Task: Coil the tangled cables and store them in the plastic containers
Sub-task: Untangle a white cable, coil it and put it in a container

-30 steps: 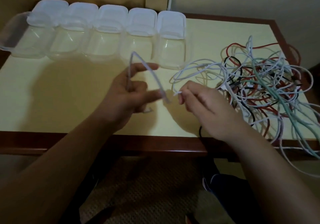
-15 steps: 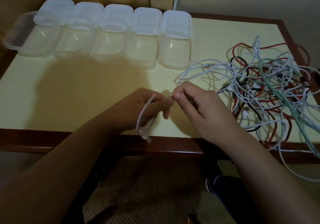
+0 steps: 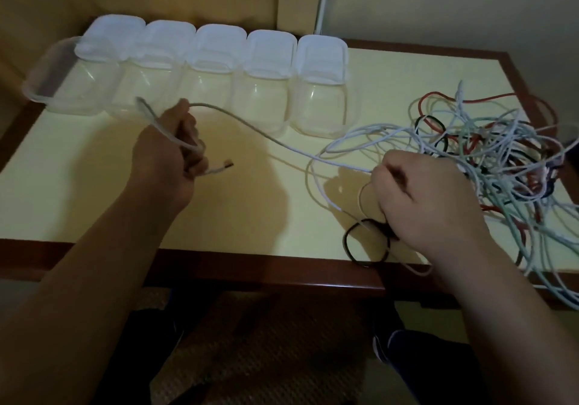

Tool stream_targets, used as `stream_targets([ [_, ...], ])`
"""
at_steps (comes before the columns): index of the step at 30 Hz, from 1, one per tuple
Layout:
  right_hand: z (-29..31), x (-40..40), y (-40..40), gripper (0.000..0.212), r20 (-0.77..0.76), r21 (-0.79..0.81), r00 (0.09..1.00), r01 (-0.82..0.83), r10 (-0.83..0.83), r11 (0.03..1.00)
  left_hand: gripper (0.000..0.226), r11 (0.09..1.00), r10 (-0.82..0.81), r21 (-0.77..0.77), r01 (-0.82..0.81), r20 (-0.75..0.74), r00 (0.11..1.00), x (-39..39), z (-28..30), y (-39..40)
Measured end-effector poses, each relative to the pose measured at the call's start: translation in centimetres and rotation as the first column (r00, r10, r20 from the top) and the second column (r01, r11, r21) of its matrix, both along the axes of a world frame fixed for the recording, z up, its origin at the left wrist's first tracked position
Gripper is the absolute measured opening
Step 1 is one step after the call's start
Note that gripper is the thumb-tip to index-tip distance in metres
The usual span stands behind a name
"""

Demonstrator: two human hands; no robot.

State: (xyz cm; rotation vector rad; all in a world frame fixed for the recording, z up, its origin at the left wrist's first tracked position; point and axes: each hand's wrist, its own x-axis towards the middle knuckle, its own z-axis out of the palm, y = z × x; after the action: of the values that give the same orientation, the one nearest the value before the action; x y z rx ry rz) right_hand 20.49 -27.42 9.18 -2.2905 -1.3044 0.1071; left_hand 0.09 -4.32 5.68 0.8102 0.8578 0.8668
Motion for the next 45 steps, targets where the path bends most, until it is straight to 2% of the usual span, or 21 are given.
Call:
stream_targets([
  [2, -0.2, -0.2, 0.0, 0.03, -0.006, 0.076, 0.998, -0.058, 0.059, 0.995, 0.04, 0.981, -0.13, 0.125, 0.145, -0.121, 0.984, 0.6, 0.0, -1.5],
  [3, -0.4, -0.5, 0.1, 0.028, -0.016, 0.092, 0.995, -0.094, 0.096, 0.991, 0.032, 0.95, -0.22, 0.184, 0.254, -0.186, 0.958, 0.9, -0.1, -2.7],
  [4, -0.6, -0.9, 0.3, 0.027, -0.026, 0.1, 0.991, -0.13, 0.134, 0.986, 0.029, 0.9, -0.312, 0.233, 0.369, -0.247, 0.917, 1.2, -0.1, -4.0],
  [5, -0.8, -1.2, 0.5, 0.026, -0.029, 0.103, 0.985, -0.167, 0.171, 0.981, 0.037, 0.835, -0.399, 0.274, 0.478, -0.298, 0.867, 1.5, -0.2, -5.2],
  [7, -1.0, -1.7, 0.8, 0.024, -0.034, 0.107, 0.97, -0.235, 0.24, 0.966, 0.041, 0.728, -0.509, 0.324, 0.605, -0.336, 0.793, 2.2, -0.4, -7.3],
  [8, -1.1, -1.9, 0.9, 0.023, -0.039, 0.107, 0.962, -0.266, 0.271, 0.958, 0.037, 0.724, -0.524, 0.316, 0.613, -0.325, 0.787, 2.7, -0.3, -8.0],
  [11, -1.2, -2.3, 1.0, 0.023, -0.056, 0.11, 0.942, -0.324, 0.332, 0.94, 0.049, 0.767, -0.569, 0.19, 0.612, -0.24, 0.787, 3.6, -0.3, -8.5],
  [14, -1.1, -2.6, 1.0, 0.024, -0.085, 0.126, 0.931, -0.344, 0.355, 0.931, 0.029, 0.766, -0.576, 0.222, 0.604, -0.182, 0.797, 3.8, -0.2, -8.5],
  [16, -1.0, -2.6, 1.0, 0.03, -0.138, 0.11, 0.928, -0.333, 0.346, 0.937, 0.026, 0.793, -0.541, 0.234, 0.563, -0.155, 0.827, 3.8, 0.0, -8.2],
  [21, -0.5, -2.4, 0.7, 0.051, -0.251, 0.103, 0.919, -0.286, 0.304, 0.953, 0.049, 0.926, -0.33, 0.182, 0.331, -0.04, 0.943, 3.3, 0.2, -5.5],
  [25, -0.3, -1.0, 0.3, 0.05, -0.207, -0.063, 0.956, -0.225, 0.207, 0.972, 0.036, 0.996, -0.085, 0.011, 0.084, 0.112, 0.99, 2.1, 0.8, -2.8],
  [28, -0.1, 0.4, -0.4, 0.036, -0.187, 0.04, 0.977, -0.099, 0.105, 0.994, 0.028, 1.0, 0.0, 0.006, -0.001, 0.096, 0.995, 0.6, 0.7, -0.9],
  [30, 0.0, 0.6, -0.8, 0.026, -0.158, 0.201, 0.986, -0.026, 0.058, 0.979, 0.033, 0.994, -0.06, 0.092, 0.058, 0.015, 0.998, 0.5, 0.8, -1.3],
  [32, 0.1, 0.3, -0.8, 0.022, -0.134, 0.295, 0.99, -0.013, 0.054, 0.955, 0.034, 0.958, -0.201, 0.186, 0.22, -0.113, 0.973, 1.0, 0.8, -2.8],
  [34, 0.2, -0.1, -0.5, 0.021, -0.124, 0.327, 0.987, -0.056, 0.102, 0.943, 0.021, 0.862, -0.324, 0.311, 0.401, -0.272, 0.906, 1.6, 0.7, -4.5],
  [36, 0.1, -0.6, -0.2, 0.022, -0.129, 0.34, 0.975, -0.13, 0.183, 0.931, 0.017, 0.741, -0.441, 0.397, 0.541, -0.319, 0.839, 2.1, 0.5, -6.0],
  [39, -0.1, -1.2, 0.1, 0.03, -0.109, 0.264, 0.961, -0.217, 0.252, 0.94, 0.004, 0.719, -0.48, 0.427, 0.548, -0.265, 0.836, 3.0, 0.4, -8.1],
  [45, -1.1, -1.5, 0.3, 0.031, -0.035, 0.049, 0.945, -0.324, 0.326, 0.945, 0.022, 0.72, -0.422, 0.495, 0.485, -0.242, 0.874, 3.7, 0.0, -9.3],
])
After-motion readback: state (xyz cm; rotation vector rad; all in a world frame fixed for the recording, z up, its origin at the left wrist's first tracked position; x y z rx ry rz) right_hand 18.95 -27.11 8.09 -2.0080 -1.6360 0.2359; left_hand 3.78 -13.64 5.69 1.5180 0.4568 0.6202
